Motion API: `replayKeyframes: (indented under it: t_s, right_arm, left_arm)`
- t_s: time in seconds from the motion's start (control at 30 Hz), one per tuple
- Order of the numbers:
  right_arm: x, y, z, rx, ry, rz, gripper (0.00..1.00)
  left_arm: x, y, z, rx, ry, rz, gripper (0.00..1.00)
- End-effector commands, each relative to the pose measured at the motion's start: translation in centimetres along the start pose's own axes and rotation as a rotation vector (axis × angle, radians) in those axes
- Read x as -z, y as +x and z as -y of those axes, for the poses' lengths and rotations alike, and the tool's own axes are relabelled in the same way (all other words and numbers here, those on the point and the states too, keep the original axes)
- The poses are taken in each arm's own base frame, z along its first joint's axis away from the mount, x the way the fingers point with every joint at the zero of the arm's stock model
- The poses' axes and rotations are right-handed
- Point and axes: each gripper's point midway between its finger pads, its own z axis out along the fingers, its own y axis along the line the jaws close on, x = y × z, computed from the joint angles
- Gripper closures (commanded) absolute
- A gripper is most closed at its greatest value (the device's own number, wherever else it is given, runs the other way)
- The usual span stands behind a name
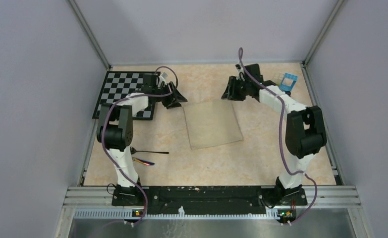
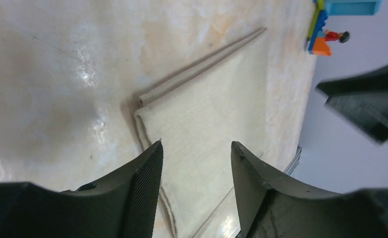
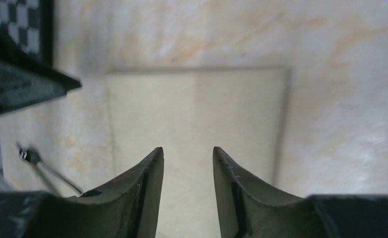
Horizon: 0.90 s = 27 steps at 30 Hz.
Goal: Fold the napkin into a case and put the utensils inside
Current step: Smooth out the square-folded napkin at the center of the board, then rotate the square-folded napkin at the center of the board.
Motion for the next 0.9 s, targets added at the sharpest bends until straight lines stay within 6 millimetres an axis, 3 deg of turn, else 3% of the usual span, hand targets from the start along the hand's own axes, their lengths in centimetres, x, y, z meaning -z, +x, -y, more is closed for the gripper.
replayKeyframes:
  t_s: [0.0, 0.03, 0.07, 0.1, 0.17, 0.33, 0.57, 0.63, 0.77, 0.87]
  right_arm:
    - [0.8, 6.8, -6.9, 0.020, -0.004, -0.066, 0.64]
    - [0.2, 8.1, -8.3, 0.014, -0.018, -0.066, 0.68]
    - [-0.4, 9.5, -10.1, 0.020, -0.035, -0.069, 0.80]
    - [-0.9, 10.3, -10.9, 0.015, -0.019, -0.069, 0.90]
    - [-2.1, 11.3, -12.3, 0.022, 0.003, -0.058, 1.00]
    - [-4.2, 14.9, -14.4, 0.077, 0.044, -0.084, 1.00]
    - [-4.4, 20.8, -12.5, 0.143, 0.121, -0.172, 1.00]
    - [-3.6, 22.9, -10.8, 0.164, 0.155, -0.221, 1.00]
    - [-0.7, 26.5, -6.8, 0.197, 0.213, -0.307, 1.00]
    - [3.3, 27.8, -2.6, 0.214, 0.334, -0.338, 1.00]
  left_arm:
    - [5.6, -1.1, 5.0, -0.122, 0.054, 0.085, 0.38]
    - [6.5, -0.8, 5.5, -0.139, 0.047, 0.095, 0.35]
    - [7.5, -0.5, 6.0, -0.155, 0.046, 0.105, 0.33]
    - [8.3, 0.2, 6.4, -0.166, 0.047, 0.110, 0.31]
    - [10.0, 1.5, 7.2, -0.186, 0.056, 0.124, 0.27]
    - [13.5, 4.7, 7.8, -0.232, 0.035, 0.163, 0.21]
    - [15.9, 7.3, 8.2, -0.273, 0.039, 0.177, 0.20]
    - [16.1, 7.8, 8.3, -0.279, 0.044, 0.176, 0.20]
    - [16.4, 8.5, 8.3, -0.283, 0.055, 0.173, 0.19]
    - [16.6, 9.0, 8.5, -0.286, 0.071, 0.164, 0.19]
